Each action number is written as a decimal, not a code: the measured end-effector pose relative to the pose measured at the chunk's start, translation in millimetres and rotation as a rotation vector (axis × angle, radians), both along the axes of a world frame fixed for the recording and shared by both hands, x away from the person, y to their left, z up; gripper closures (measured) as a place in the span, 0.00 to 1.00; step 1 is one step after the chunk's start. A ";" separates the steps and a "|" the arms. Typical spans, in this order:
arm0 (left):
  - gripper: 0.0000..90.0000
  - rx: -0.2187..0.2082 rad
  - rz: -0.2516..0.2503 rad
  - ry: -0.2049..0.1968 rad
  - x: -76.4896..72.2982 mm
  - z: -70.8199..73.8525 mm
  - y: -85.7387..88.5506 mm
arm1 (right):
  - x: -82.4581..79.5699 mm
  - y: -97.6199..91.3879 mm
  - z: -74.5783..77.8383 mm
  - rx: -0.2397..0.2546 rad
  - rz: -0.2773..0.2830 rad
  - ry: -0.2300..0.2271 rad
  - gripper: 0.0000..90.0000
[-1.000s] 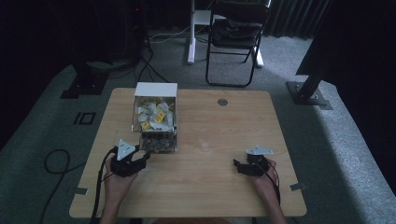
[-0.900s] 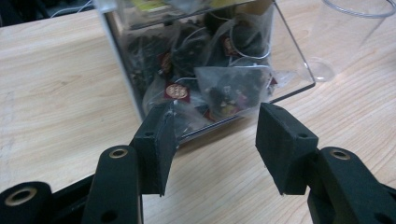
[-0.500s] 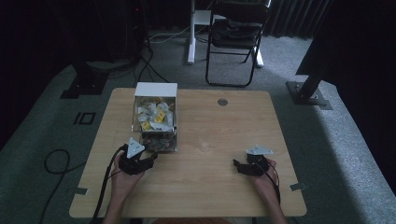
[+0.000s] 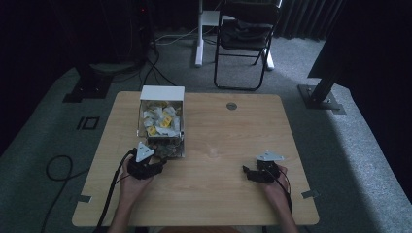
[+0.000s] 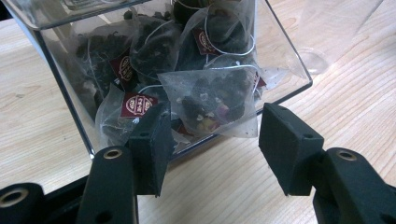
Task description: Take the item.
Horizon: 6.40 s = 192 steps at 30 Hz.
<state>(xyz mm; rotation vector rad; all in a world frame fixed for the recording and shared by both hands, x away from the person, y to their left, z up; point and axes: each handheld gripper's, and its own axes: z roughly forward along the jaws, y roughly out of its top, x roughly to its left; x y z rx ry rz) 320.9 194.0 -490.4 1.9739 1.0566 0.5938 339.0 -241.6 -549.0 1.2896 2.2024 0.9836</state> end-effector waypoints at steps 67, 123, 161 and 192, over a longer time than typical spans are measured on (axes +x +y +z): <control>0.94 0.053 -0.038 -0.045 -28.9 12.1 -11.8 | 0.0 0.1 0.0 0.001 0.000 0.000 0.31; 1.00 -0.024 -0.087 -0.086 -28.8 58.5 -8.7 | 0.1 0.2 0.0 0.001 -0.001 0.000 0.30; 1.00 -0.063 -0.176 -0.123 -30.1 74.4 -33.8 | 0.1 0.2 0.0 0.001 -0.002 0.001 0.30; 1.00 -0.089 -0.220 -0.134 -19.8 77.3 -67.2 | 2.0 0.8 0.0 0.000 0.004 0.000 0.31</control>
